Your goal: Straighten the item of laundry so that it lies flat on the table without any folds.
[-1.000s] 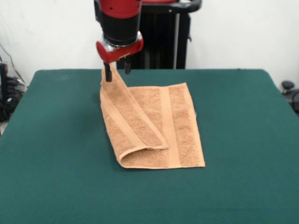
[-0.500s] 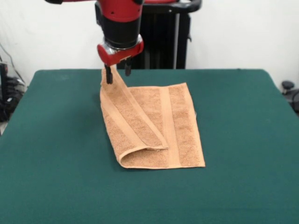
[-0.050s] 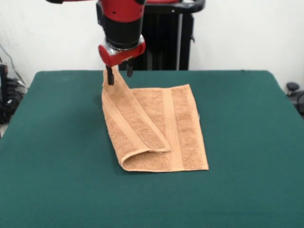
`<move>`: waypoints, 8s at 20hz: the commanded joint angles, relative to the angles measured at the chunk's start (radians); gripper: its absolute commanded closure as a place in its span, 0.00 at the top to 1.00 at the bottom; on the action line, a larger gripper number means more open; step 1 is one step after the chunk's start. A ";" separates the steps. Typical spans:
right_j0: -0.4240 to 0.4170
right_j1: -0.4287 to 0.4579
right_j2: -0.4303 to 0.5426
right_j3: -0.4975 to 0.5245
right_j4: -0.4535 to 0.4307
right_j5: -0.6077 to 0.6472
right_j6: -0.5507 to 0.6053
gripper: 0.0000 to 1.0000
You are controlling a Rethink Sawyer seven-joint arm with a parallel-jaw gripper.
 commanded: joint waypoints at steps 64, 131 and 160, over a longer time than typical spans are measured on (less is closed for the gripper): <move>-0.019 0.077 -0.096 0.141 -0.098 -0.239 -0.009 0.00; -0.020 0.205 -0.354 -0.084 0.151 -0.448 0.139 0.00; -0.013 0.087 -0.327 -0.049 0.230 -0.344 0.084 0.00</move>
